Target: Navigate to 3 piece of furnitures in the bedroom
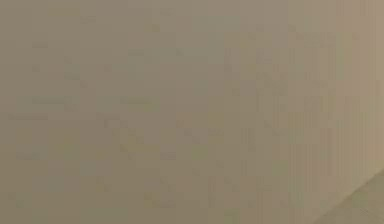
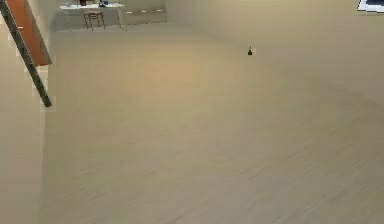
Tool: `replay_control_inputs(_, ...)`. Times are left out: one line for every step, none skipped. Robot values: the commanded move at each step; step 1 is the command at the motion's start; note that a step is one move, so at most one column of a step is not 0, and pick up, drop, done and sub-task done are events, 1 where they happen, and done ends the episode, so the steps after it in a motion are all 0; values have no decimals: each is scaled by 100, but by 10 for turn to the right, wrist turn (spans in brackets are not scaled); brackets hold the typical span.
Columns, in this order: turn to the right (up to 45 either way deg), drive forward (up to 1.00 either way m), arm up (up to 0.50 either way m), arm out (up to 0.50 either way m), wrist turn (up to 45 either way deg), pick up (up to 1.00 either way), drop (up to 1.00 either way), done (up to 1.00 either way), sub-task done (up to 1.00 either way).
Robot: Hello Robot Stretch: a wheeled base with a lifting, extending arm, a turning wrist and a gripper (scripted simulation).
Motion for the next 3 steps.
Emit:
replay_control_inputs(450, 0, 0, 0, 0, 0, 0, 0, 0)
replay_control_inputs(450, 0, 0, 0, 0, 0, 0, 0, 0)
replay_control_inputs(450, 0, 0, 0, 0, 0, 0, 0, 0)
